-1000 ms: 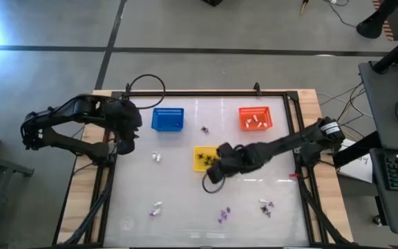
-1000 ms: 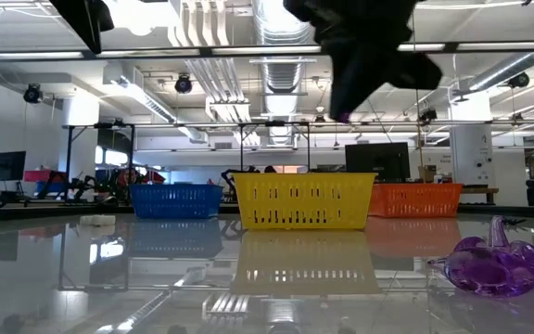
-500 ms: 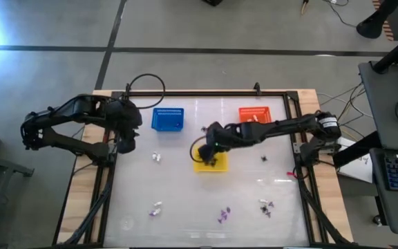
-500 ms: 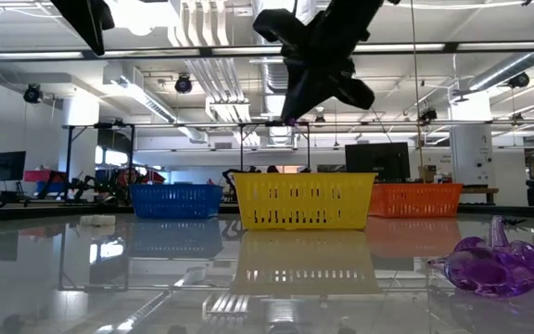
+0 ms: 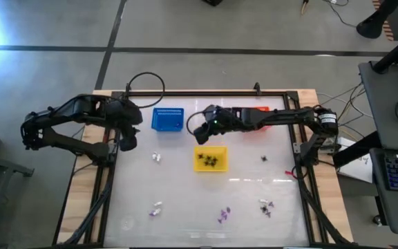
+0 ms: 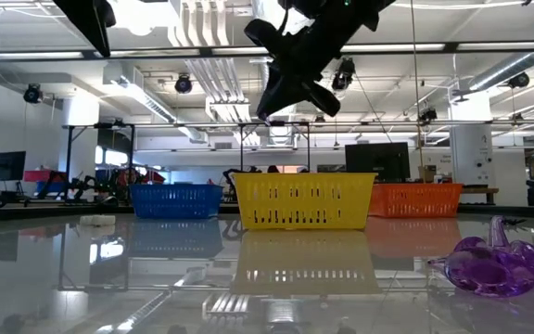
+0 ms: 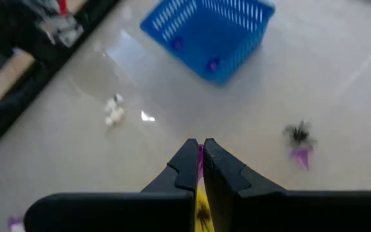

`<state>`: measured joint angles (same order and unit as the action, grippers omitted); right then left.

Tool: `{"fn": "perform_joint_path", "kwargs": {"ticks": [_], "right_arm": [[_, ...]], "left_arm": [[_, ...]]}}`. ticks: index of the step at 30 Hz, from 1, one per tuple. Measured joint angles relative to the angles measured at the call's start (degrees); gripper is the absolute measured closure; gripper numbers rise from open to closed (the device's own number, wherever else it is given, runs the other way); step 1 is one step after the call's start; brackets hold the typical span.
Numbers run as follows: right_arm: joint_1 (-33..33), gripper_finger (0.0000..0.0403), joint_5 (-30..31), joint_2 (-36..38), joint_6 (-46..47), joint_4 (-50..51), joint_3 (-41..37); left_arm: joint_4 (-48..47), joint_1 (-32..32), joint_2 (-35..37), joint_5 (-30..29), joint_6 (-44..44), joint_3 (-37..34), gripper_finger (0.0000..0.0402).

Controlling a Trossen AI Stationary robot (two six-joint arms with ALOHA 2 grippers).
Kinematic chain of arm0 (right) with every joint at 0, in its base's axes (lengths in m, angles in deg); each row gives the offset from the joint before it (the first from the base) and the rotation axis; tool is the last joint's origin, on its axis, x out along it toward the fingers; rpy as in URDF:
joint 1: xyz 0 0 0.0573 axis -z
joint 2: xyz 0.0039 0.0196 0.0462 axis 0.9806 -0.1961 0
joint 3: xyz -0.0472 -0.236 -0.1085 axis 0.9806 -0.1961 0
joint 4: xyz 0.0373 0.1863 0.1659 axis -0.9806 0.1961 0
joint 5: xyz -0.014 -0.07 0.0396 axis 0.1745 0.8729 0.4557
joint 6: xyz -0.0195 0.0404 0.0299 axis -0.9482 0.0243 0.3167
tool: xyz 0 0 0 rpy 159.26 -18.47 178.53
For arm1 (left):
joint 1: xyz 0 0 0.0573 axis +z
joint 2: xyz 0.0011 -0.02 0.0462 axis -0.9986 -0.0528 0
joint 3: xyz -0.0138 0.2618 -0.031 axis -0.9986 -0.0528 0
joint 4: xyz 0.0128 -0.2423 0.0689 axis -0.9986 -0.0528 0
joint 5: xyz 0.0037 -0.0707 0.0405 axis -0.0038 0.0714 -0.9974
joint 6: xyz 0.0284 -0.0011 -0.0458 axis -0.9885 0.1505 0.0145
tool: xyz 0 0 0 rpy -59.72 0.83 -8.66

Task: Sort Halloween decoration
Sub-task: Put the purple witch hat toy into the blue bin

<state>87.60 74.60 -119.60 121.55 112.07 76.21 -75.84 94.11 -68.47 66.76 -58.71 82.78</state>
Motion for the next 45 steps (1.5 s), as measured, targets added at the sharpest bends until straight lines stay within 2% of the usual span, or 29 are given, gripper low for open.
{"fn": "perform_joint_path", "kwargs": {"ticks": [5, 13, 20, 24, 29, 35, 45], "right_arm": [[3.4, 0.0394, -2.8, -0.6, -3.3, -6.1, 0.0], [8.3, 0.0394, -5.2, -2.4, -6.2, -14.4, 0.0], [11.2, 0.0394, -10.1, -6.3, -6.6, -22.2, 0.0], [11.9, 0.0394, -12.8, -9.5, -6.6, -26.4, 0.1], [12.4, 0.0394, -16.0, -13.9, -7.3, -26.3, 3.5], [12.5, 0.0394, -21.4, -20.2, -9.4, -24.8, 11.1], [12.5, 0.0394, -22.5, -27.6, -18.5, -8.7, 25.3]], "left_arm": [[1.2, 0.0, -0.1, -5.9, 0.0, 0.0, 0.029], [2.6, 0.0, -0.2, -6.2, 0.6, 0.0, 0.029], [2.9, 0.0, -0.2, -11.5, 2.7, 0.0, 0.029], [3.0, 0.0, -0.3, -12.0, 3.2, 0.0, 0.029], [3.0, 0.1, -0.3, -12.0, 4.1, 0.0, 0.029], [3.0, 0.1, -0.2, -12.1, 6.1, 0.0, 0.029], [3.0, 0.1, -0.2, -12.1, 7.8, 0.0, 0.029]]}}
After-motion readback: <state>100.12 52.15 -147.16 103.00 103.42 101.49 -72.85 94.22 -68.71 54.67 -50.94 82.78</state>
